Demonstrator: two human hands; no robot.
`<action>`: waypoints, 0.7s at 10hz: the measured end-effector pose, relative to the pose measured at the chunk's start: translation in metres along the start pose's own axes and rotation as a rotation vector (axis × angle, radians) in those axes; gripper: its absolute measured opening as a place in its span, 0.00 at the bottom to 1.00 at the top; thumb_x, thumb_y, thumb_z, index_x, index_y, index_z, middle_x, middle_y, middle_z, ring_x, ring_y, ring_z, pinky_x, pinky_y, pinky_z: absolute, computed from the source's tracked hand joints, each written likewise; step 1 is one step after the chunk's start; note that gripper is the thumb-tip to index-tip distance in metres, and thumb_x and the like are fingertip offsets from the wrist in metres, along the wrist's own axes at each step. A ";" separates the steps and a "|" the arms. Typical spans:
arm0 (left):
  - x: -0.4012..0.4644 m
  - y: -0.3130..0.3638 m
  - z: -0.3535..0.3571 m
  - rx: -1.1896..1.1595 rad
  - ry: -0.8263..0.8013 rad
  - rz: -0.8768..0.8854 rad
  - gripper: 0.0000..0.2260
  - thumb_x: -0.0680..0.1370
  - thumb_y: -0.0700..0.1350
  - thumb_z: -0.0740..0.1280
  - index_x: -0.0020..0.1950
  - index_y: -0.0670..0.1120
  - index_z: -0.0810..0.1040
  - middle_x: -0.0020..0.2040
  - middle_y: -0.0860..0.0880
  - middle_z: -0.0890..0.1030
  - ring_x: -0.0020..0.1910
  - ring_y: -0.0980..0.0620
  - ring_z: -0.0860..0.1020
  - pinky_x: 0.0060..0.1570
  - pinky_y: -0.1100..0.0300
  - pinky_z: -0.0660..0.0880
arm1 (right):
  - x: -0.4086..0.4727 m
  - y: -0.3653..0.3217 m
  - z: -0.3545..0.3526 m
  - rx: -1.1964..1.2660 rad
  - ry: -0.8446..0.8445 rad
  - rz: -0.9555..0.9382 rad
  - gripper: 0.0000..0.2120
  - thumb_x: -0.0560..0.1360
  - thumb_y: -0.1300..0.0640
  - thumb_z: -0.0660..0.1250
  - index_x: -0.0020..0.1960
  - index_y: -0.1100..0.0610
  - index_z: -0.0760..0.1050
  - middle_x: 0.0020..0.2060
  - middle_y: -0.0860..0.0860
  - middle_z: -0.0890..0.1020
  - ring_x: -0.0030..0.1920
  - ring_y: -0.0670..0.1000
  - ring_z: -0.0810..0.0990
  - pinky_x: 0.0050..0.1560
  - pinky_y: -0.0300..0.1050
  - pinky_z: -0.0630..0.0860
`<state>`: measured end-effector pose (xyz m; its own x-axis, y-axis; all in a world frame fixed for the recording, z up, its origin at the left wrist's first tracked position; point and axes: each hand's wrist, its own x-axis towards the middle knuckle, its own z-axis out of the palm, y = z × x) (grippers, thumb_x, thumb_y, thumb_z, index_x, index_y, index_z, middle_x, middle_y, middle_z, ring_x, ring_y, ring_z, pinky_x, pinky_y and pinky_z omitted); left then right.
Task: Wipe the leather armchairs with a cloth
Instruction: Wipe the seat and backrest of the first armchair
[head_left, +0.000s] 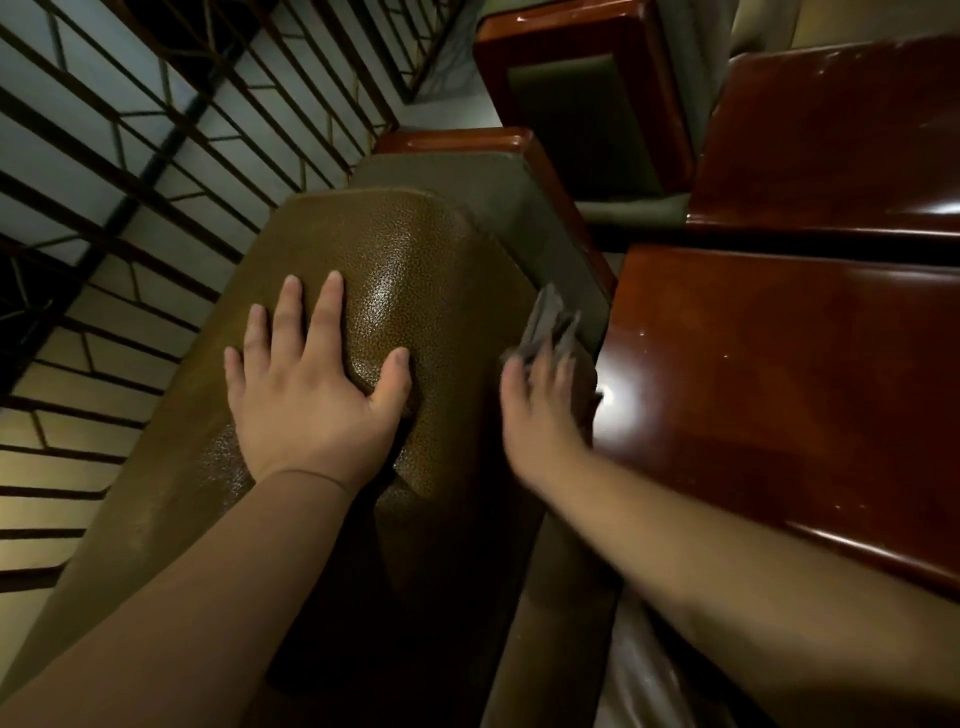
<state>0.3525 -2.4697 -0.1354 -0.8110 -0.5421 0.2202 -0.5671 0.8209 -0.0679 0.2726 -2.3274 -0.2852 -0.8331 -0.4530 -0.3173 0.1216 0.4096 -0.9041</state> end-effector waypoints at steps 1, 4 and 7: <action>0.002 0.002 -0.001 0.008 0.006 0.000 0.37 0.78 0.73 0.52 0.85 0.60 0.54 0.85 0.48 0.59 0.83 0.40 0.56 0.80 0.35 0.55 | -0.097 -0.009 0.024 -0.009 -0.242 -0.047 0.38 0.84 0.35 0.43 0.84 0.55 0.34 0.75 0.51 0.22 0.78 0.54 0.22 0.72 0.41 0.25; 0.002 0.002 0.001 -0.003 0.031 0.008 0.37 0.78 0.72 0.53 0.85 0.59 0.55 0.85 0.48 0.59 0.83 0.39 0.57 0.80 0.35 0.55 | 0.027 0.038 -0.001 -0.229 0.025 0.198 0.48 0.77 0.29 0.28 0.84 0.62 0.45 0.83 0.63 0.44 0.83 0.62 0.38 0.79 0.54 0.30; 0.002 0.003 0.002 -0.005 0.024 -0.006 0.38 0.77 0.73 0.52 0.85 0.59 0.55 0.85 0.48 0.59 0.83 0.39 0.57 0.80 0.35 0.54 | -0.054 0.045 0.019 -0.092 -0.173 0.066 0.38 0.84 0.34 0.43 0.84 0.55 0.38 0.81 0.57 0.31 0.81 0.59 0.29 0.82 0.55 0.35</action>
<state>0.3489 -2.4685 -0.1372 -0.8039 -0.5426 0.2436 -0.5712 0.8185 -0.0619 0.3337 -2.2993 -0.3145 -0.7186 -0.5489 -0.4269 0.1169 0.5098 -0.8523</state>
